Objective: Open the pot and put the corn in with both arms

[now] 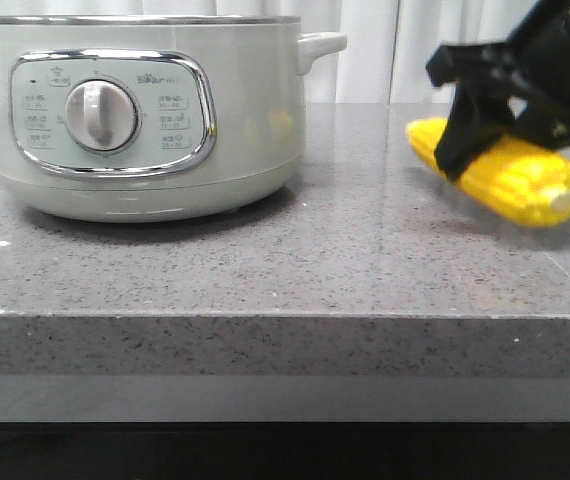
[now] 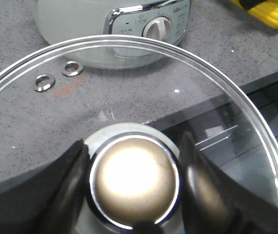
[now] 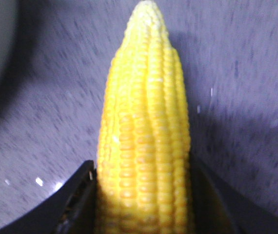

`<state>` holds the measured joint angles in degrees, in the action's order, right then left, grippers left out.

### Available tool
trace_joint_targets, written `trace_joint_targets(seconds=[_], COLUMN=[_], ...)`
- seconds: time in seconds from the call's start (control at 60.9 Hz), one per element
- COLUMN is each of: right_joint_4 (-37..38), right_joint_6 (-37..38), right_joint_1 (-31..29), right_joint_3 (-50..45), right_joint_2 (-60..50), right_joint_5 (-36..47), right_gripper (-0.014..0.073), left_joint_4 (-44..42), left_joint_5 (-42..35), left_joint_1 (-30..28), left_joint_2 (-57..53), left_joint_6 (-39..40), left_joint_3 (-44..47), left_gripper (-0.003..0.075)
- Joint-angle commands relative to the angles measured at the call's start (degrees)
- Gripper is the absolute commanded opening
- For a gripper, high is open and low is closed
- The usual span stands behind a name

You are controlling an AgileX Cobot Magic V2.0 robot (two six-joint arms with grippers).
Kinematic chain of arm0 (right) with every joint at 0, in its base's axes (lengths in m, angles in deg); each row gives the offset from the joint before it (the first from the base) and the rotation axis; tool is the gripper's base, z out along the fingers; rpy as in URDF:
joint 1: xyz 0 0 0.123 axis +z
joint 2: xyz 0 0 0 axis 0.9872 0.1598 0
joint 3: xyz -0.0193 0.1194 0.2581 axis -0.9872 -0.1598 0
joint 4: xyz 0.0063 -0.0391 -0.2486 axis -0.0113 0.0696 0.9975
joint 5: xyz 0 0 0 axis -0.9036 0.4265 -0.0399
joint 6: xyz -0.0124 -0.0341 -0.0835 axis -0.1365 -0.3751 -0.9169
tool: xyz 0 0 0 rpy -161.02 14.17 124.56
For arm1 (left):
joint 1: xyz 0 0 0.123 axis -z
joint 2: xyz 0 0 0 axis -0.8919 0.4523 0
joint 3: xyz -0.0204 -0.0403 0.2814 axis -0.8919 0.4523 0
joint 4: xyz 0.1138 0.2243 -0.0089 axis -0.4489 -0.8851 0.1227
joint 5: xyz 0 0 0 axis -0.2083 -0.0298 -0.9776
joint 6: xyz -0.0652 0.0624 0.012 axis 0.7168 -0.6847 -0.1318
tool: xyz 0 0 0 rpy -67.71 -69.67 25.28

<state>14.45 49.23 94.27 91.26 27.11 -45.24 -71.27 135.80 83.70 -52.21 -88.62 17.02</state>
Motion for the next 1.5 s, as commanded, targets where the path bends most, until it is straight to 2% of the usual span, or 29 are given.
trace_joint_targets(seconds=[0.0, 0.099, 0.247, 0.444, 0.641, 0.986, 1.101, 1.331, 1.397, 1.479], right_joint_4=[-0.71, -0.71, -0.71, -0.71, -0.71, -0.71, -0.71, -0.71, -0.71, -0.71], right_joint_6=[-1.17, -1.24, -3.98, -5.56, -5.55, -5.55, -5.55, -5.55, -5.55, -5.55], right_joint_1=[0.12, 0.97, 6.55, 17.07, 21.58, 22.19, 22.19, 22.12, 21.94, 21.59], right_joint_3=[5.45, 11.34, 22.28, 38.71, 46.76, 46.77, 46.88, 46.88, 46.88, 46.88], right_joint_2=[-4.71, -5.17, -1.97, 8.79, 17.95, 21.25, 21.01, 19.49, 18.64, 17.26], right_joint_5=[4.64, 5.81, 5.95, 1.76, -1.78, -4.92, -4.38, -4.02, -3.95, -4.07], right_gripper=[0.0230, 0.0230, 0.0230, 0.0230, 0.0239, 0.0511, 0.0562, 0.0536, 0.0474, 0.0309], left_joint_4=[1.35, 1.35, 1.35, 1.35, 1.35, 1.35, 1.35, 1.35, 1.35, 1.35], left_joint_5=[-7.44, -7.44, -7.44, -7.44, -7.44, -7.44, -7.44, -7.44, -7.44, -7.44], left_joint_1=[0.45, 0.45, 0.45, 0.45, 0.45, 0.45, 0.45, 0.45, 0.45, 0.45], left_joint_2=[0.37, 0.37, 0.37, 0.37, 0.37, 0.37, 0.37, 0.37, 0.37, 0.37], left_joint_6=[0.61, 0.62, 0.62, 0.62, 0.62, 0.62, 0.62, 0.62, 0.62, 0.62], left_joint_3=[-1.92, -1.92, -1.92, -1.92, -1.92, -1.92, -1.92, -1.92, -1.92, -1.92], left_gripper=[0.0209, 0.0209, 0.0209, 0.0209, 0.0209, 0.0209, 0.0209, 0.0209, 0.0209, 0.0209])
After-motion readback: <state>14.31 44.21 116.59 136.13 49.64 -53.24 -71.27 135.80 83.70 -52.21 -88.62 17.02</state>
